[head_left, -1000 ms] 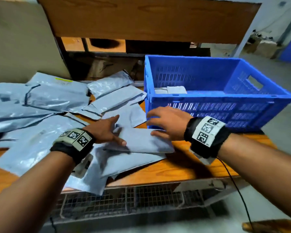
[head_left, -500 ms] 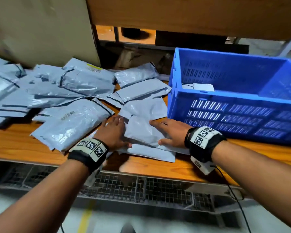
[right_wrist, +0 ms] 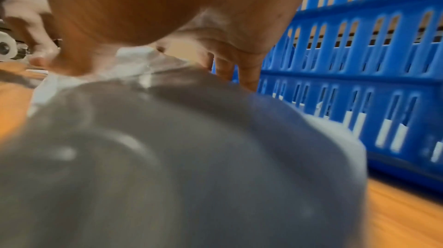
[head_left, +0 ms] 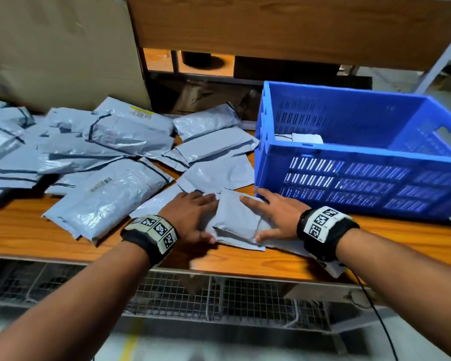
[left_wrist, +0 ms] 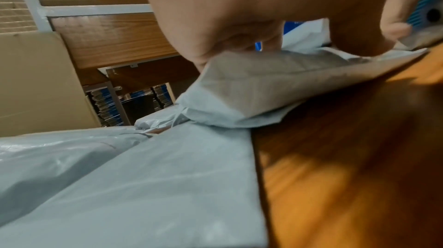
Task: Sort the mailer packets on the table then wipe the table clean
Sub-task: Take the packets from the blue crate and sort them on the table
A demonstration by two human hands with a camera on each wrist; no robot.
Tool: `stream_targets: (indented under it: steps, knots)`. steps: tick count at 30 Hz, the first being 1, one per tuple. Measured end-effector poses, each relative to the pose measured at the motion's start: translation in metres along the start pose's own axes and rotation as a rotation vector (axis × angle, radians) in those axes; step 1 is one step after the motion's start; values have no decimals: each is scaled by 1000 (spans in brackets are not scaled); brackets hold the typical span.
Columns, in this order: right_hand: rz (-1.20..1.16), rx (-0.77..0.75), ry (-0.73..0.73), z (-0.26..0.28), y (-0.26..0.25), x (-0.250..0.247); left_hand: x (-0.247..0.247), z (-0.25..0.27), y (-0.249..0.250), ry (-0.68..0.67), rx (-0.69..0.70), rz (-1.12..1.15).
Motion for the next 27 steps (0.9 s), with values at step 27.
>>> stream_targets:
  steps: [27]
  knots:
    - [-138,392,625,62,109,-307,-232,-69,-37,750,-184,759]
Point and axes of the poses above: each hand's wrist, its own z-axis away from the middle knuckle, its own x-axis out of the palm, y = z × x, the point moved 5 cm from there along -z, towards the middle knuckle, and after that the axes turned 3 degrees about -x, right-handed, at the moved point
